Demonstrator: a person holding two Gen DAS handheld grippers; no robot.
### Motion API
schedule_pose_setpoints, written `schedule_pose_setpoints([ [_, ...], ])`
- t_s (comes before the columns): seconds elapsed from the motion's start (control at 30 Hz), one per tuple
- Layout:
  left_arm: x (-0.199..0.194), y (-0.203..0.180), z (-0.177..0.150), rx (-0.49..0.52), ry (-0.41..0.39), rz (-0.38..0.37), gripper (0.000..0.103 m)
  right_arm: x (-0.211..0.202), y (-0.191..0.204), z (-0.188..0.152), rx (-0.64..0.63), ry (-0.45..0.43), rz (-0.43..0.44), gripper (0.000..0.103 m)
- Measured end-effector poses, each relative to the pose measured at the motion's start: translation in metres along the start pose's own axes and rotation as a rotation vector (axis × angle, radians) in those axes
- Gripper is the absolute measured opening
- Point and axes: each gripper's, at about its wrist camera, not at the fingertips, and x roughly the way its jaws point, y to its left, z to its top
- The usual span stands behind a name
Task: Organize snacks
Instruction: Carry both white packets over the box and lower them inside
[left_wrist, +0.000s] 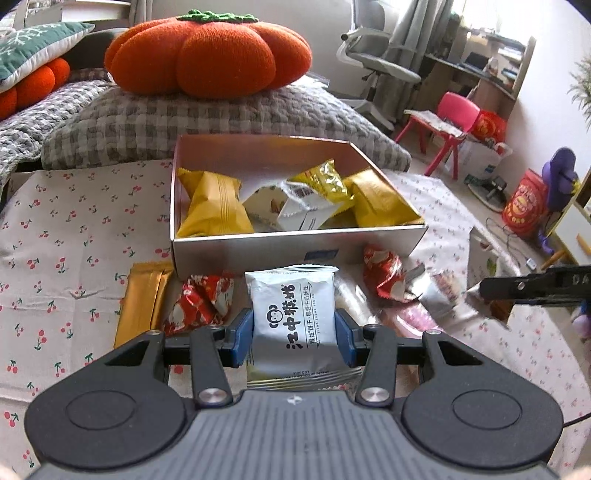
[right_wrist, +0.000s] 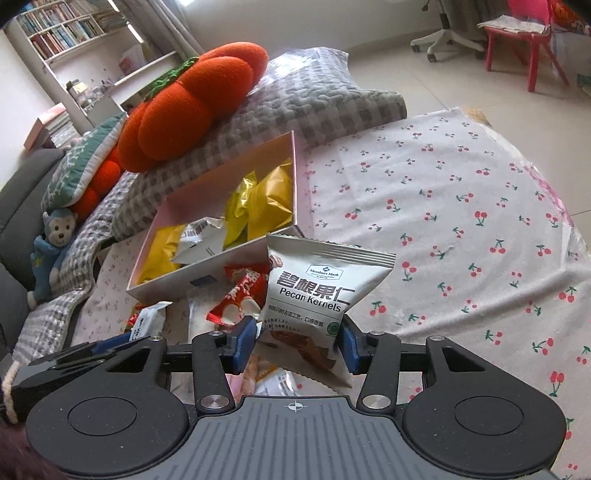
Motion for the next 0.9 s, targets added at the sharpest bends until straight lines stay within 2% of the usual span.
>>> schedule_pose_setpoints([
  [0.47, -0.004, 0.004, 0.034, -0.043, -0.059, -0.003, 0.043, 0.015, 0.040, 0.020, -0.033, -0.043, 0.006, 0.047],
  [0.63, 0.000, 0.015, 0.044, -0.079, -0.069, 0.033, 0.043, 0.028, 0.049, 0.030, -0.014, -0.052, -0.018, 0.047],
  [0.73, 0.007, 0.019, 0.048, -0.073, -0.089, 0.088, 0.043, 0.034, 0.050, 0.036, -0.006, -0.061, -0.029, 0.047],
  [0.9, 0.017, 0.027, 0.055, -0.144, -0.099, 0.107, 0.043, 0.041, 0.052, 0.051, 0.002, -0.084, -0.043, 0.047],
])
